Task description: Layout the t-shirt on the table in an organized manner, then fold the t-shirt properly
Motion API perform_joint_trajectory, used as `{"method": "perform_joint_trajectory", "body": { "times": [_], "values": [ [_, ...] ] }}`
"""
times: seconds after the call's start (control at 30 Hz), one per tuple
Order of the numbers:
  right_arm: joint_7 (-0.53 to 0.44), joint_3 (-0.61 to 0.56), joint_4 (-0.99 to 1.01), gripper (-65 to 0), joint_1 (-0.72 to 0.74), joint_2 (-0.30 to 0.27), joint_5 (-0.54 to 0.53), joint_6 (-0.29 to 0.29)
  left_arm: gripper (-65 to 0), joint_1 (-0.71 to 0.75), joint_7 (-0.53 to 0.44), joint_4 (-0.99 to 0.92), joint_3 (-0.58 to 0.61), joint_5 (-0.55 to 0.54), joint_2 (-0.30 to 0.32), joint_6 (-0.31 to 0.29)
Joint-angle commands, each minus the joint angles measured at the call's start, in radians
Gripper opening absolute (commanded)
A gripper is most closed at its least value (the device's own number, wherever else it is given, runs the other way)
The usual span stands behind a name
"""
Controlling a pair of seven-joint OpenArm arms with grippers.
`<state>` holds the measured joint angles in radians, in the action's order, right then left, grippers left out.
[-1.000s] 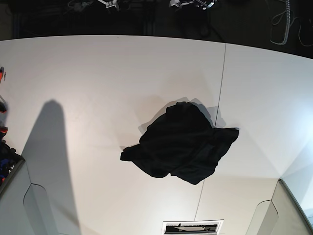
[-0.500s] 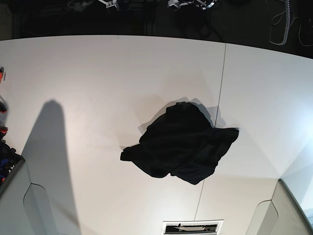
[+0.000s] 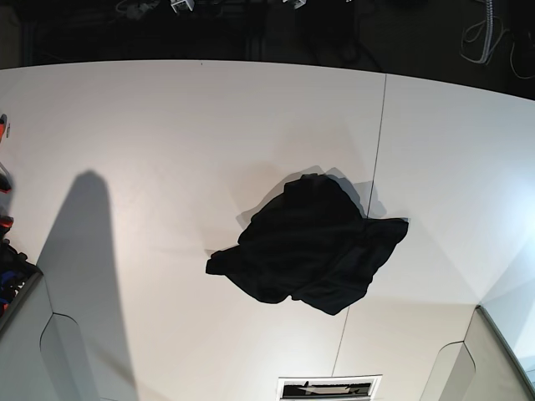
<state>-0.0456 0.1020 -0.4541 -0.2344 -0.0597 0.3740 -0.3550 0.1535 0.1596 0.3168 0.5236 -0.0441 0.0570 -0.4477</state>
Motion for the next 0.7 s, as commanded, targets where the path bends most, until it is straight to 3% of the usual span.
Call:
{"method": "perform_joint_trajectory", "body": {
  "times": [0.0,0.13,0.37,0.67],
  "values": [
    [-0.008,0.002,-0.027,-65.0,-0.027,-0.011,-0.021,-0.023,-52.7,0.023,-0.011,0.037,-0.001,-0.004,0.012,-0.013],
    [-0.008,0.002,-0.136,-65.0,-0.115,-0.045,-0.113,-0.100,-52.7,0.121,-0.015,0.197,-0.042,-0.004,0.055,-0.013],
    [-0.008,0.002,-0.384,-65.0,-0.299,-0.121,-0.286,-0.192,-52.7,0.309,-0.014,0.500,-0.234,-0.004,0.108,-0.014],
    [-0.007,0.002,-0.790,-65.0,-0.571,-0.232,-0.454,-0.192,-52.7,0.506,-0.014,0.849,-0.396,-0.004,0.138,-0.014]
  ]
}}
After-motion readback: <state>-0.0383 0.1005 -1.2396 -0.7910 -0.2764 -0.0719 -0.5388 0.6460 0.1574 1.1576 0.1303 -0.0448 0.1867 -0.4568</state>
